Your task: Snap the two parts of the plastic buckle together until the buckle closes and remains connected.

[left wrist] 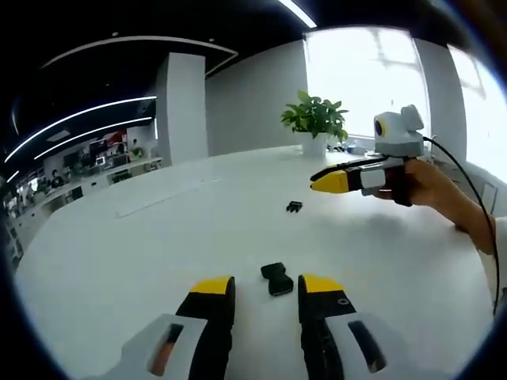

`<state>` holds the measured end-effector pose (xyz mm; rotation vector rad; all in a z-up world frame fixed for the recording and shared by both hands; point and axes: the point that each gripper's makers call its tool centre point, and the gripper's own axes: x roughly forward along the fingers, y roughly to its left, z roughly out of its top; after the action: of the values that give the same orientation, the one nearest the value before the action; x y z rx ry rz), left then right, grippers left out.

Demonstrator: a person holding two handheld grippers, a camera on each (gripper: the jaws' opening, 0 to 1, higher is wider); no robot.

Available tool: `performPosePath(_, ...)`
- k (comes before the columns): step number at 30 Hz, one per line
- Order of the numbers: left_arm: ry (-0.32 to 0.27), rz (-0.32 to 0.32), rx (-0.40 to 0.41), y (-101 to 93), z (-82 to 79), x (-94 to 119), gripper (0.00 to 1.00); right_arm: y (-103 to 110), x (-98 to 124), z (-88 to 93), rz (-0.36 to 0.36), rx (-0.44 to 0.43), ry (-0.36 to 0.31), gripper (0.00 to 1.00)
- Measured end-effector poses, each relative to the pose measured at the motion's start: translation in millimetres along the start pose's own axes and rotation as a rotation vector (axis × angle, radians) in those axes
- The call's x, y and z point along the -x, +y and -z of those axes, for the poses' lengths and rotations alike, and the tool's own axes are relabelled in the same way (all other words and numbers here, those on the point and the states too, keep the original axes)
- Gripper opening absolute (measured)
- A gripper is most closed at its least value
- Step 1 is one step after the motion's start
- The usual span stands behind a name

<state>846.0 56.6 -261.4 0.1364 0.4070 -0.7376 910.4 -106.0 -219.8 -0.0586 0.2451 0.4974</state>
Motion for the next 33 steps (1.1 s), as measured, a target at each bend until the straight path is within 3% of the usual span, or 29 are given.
performPosePath(15,0.001,0.013,-0.028,-1.2,0.1,-1.0,0.23,-0.5,0.2,-0.2,0.001,-0.001,0.001,0.28)
performPosePath(33,0.009,0.063,0.003,-3.2,0.7,-4.4,0.12,-1.7,0.2,-2.9,-0.009,-0.006,-0.009,0.28)
